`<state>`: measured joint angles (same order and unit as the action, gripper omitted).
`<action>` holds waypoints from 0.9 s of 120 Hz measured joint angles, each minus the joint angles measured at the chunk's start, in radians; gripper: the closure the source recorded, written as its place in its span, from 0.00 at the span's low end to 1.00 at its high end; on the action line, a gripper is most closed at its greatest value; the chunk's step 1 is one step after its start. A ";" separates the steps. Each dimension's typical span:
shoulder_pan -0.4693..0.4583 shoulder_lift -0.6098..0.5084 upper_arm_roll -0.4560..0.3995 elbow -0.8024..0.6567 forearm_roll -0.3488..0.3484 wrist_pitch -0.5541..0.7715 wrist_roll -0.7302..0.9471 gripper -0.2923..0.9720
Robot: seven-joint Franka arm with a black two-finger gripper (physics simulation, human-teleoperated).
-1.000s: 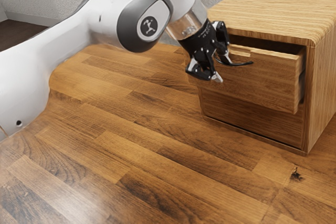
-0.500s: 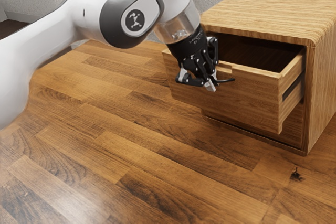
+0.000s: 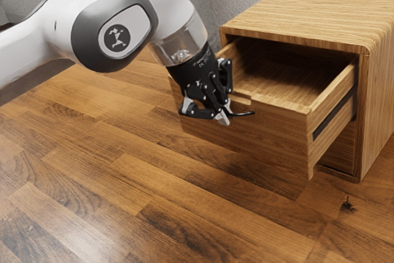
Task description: Pull the drawer handle with one arm to open the drawer
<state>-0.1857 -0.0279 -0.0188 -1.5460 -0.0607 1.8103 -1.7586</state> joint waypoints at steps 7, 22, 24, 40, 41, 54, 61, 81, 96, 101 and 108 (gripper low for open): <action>0.001 -0.021 -0.002 -0.023 0.000 0.006 -0.003 0.85; 0.001 -0.062 -0.004 -0.067 0.000 0.015 -0.007 0.84; 0.001 -0.068 -0.004 -0.073 0.000 0.015 -0.008 0.84; -0.001 -0.113 -0.004 -0.119 0.000 0.021 -0.012 0.84; -0.001 -0.115 -0.004 -0.121 0.000 0.021 -0.012 0.84; 0.001 -0.149 -0.005 -0.155 0.001 0.021 -0.015 0.84; 0.000 -0.172 -0.005 -0.175 0.001 0.021 -0.016 0.84; 0.002 -0.226 -0.007 -0.219 0.002 0.019 -0.020 0.84; 0.003 -0.239 -0.007 -0.234 0.002 0.016 -0.022 0.85; 0.003 -0.241 -0.006 -0.235 0.003 0.017 -0.023 0.83; 0.003 -0.248 -0.005 -0.237 0.005 0.022 -0.024 0.75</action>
<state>-0.1823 -0.2762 -0.0241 -1.7828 -0.0555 1.8324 -1.7831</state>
